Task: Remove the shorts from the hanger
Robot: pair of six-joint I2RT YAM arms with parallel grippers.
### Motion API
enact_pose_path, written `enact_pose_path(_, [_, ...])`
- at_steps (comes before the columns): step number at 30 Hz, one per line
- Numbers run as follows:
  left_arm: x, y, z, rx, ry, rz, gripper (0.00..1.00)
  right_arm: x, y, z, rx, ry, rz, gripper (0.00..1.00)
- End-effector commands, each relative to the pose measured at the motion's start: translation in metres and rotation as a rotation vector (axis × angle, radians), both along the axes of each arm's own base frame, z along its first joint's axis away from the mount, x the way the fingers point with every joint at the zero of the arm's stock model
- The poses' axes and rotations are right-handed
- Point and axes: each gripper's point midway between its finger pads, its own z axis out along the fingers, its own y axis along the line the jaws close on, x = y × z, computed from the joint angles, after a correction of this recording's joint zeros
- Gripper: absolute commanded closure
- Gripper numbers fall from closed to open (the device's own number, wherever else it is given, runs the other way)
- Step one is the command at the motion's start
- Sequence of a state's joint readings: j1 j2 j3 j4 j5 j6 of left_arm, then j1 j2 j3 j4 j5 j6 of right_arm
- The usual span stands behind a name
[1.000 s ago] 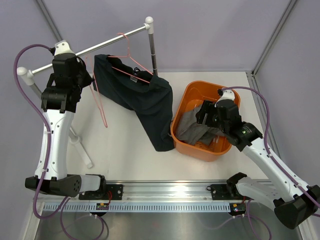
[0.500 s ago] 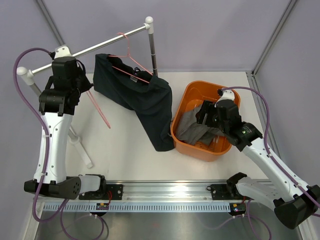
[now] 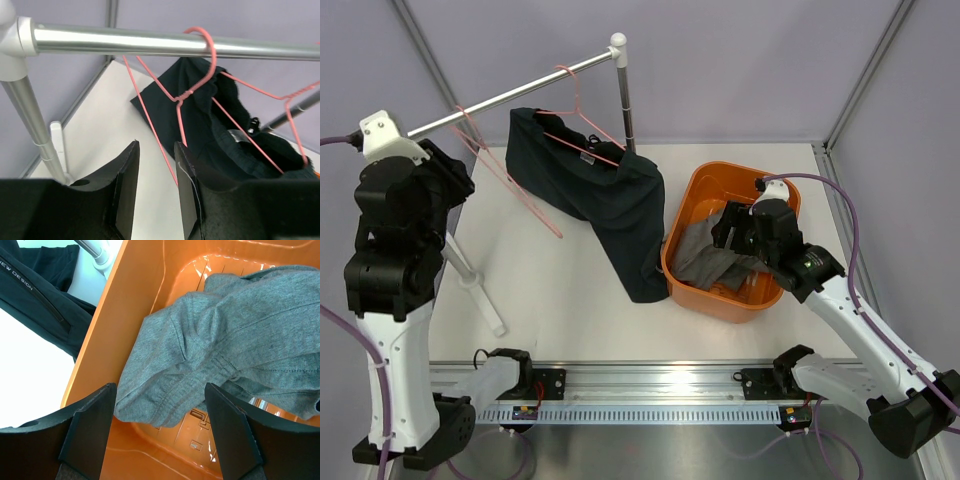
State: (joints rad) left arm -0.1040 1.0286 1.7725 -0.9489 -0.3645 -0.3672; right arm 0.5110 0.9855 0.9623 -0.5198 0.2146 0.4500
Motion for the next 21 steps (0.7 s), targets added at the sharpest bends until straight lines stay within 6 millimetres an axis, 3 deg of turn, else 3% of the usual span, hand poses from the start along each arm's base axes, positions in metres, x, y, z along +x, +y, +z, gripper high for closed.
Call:
enact_pose_path(1, [0.002,-0.028,0.017,-0.043,-0.066,-0.145,0.62,0.0,0.002,0.016,0.022,-0.033,0.009,0.2])
enact_pose_path(5, [-0.001,-0.068,0.024,-0.095,-0.116,-0.297,0.62,-0.001,-0.001,0.021,0.018,-0.038,0.003,0.2])
enact_pose_path(7, [0.001,-0.076,0.024,-0.092,-0.123,-0.3,0.6,-0.002,-0.001,0.022,0.021,-0.037,0.003,0.2])
enact_pose_path(8, [0.002,-0.095,0.023,-0.09,-0.114,-0.356,0.6,-0.003,-0.001,0.022,0.022,-0.038,0.003,0.2])
enact_pose_path(10, [0.008,-0.107,0.023,-0.081,-0.111,-0.359,0.6,-0.004,-0.002,0.022,0.018,-0.035,0.0,0.2])
enact_pose_path(11, [0.008,-0.124,0.022,-0.08,-0.103,-0.403,0.6,-0.005,-0.003,0.023,0.017,-0.035,0.001,0.2])
enact_pose_path(14, [0.023,-0.153,0.018,-0.038,-0.083,-0.387,0.55,-0.006,-0.005,0.024,0.016,-0.036,-0.005,0.2])
enact_pose_path(17, [0.049,-0.17,0.015,-0.016,-0.075,-0.307,0.49,-0.008,-0.007,0.027,0.008,-0.039,-0.007,0.2])
enact_pose_path(18, [0.065,-0.18,0.004,0.003,-0.046,-0.284,0.48,-0.008,-0.007,0.029,0.008,-0.041,-0.005,0.2])
enact_pose_path(19, [0.071,-0.176,0.014,-0.008,-0.07,-0.233,0.46,-0.008,-0.008,0.028,0.008,-0.038,-0.006,0.2])
enact_pose_path(21, [0.085,-0.183,0.013,-0.006,-0.074,-0.199,0.44,-0.01,-0.009,0.032,0.005,-0.045,-0.004,0.2])
